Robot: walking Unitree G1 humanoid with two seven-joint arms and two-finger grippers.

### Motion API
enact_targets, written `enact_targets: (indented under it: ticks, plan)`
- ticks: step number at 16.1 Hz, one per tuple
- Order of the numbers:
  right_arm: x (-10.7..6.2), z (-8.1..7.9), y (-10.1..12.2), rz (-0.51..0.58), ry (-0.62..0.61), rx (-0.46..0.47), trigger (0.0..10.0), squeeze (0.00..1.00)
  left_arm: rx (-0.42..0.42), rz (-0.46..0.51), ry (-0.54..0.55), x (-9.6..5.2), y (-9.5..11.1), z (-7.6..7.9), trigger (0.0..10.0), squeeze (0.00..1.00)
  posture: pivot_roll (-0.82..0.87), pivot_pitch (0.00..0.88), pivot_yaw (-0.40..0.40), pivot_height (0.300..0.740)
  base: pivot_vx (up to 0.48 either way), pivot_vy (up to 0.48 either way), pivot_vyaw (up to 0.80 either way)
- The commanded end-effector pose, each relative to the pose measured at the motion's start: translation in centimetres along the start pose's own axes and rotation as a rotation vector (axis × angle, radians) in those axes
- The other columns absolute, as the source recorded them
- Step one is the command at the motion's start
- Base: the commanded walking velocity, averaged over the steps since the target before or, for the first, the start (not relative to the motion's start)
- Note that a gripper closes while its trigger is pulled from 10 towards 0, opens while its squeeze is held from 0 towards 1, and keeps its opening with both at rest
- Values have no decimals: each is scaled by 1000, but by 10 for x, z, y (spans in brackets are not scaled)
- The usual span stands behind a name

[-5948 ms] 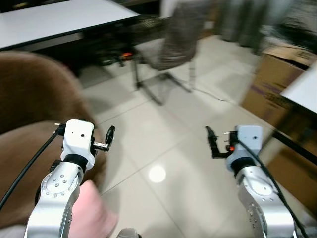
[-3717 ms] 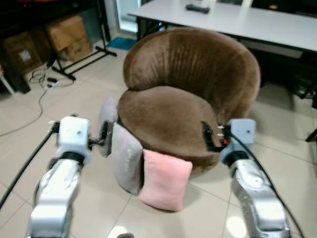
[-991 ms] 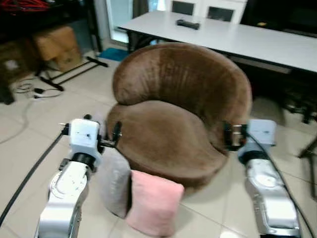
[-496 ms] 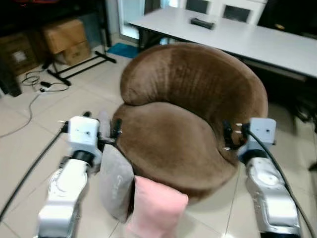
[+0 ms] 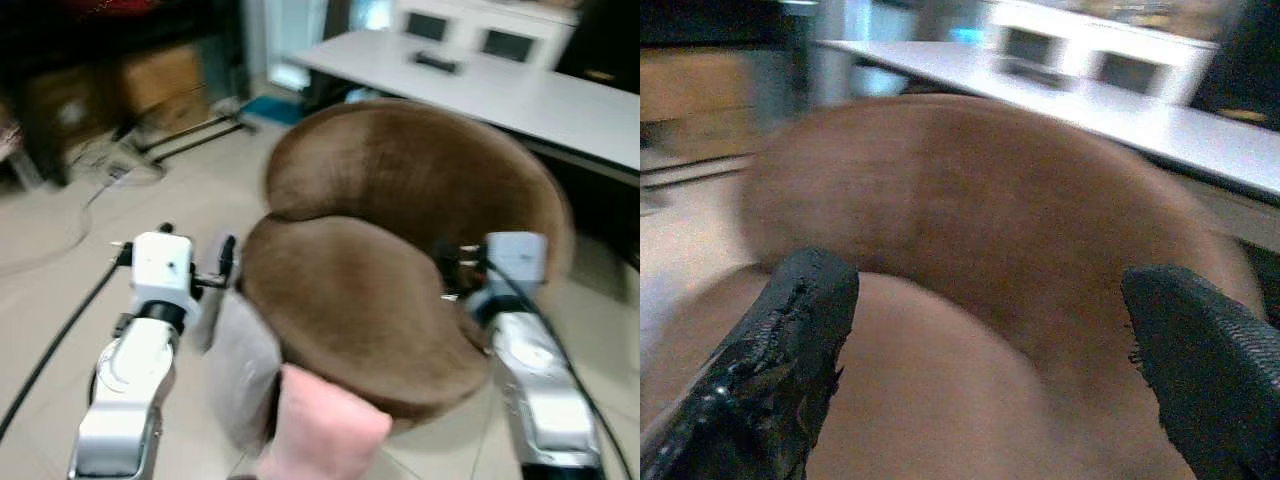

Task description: Move the pillow to the sofa from floor

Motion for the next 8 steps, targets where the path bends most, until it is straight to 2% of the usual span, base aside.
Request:
enact_targets:
  ticks: [1, 4, 5, 6, 8]
  plan:
    - [0, 9, 1, -2, -39, 4, 10000, 0, 7, 0, -2, 2, 1, 3, 10000, 627, 17, 0, -46, 740, 0, 0, 0]
    - [0, 12, -1, -15, -52, 38, 10000, 0, 38, 6, -5, 2, 2, 3, 10000, 639, 23, 0, -47, 740, 0, 0, 0]
    - [2, 9, -1, -17, -34, 66, 10000, 0, 36, 5, 1, 3, 2, 3, 10000, 643, 23, 0, -46, 740, 0, -281, 0]
    - [2, 4, 0, -11, -4, 8, 10000, 0, 37, 4, 5, 3, 2, 2, 10000, 639, 17, 0, -47, 740, 0, -364, 513]
    - [2, 3, 1, -8, 0, -30, 10000, 0, 38, 4, 6, 3, 2, 2, 10000, 643, 19, 0, -47, 740, 0, -371, 800]
Point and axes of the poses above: a point about 5 cm out from each wrist's last joint towards the gripper, its own x axis pointing out of the wrist towards the gripper, its own y axis along the axis of the wrist's last joint, z = x × y, the point moved 2 cm from there along x, pointing out of the wrist towards the gripper, and after that the axes turned 7 degrees about x, right-handed, at the moved point
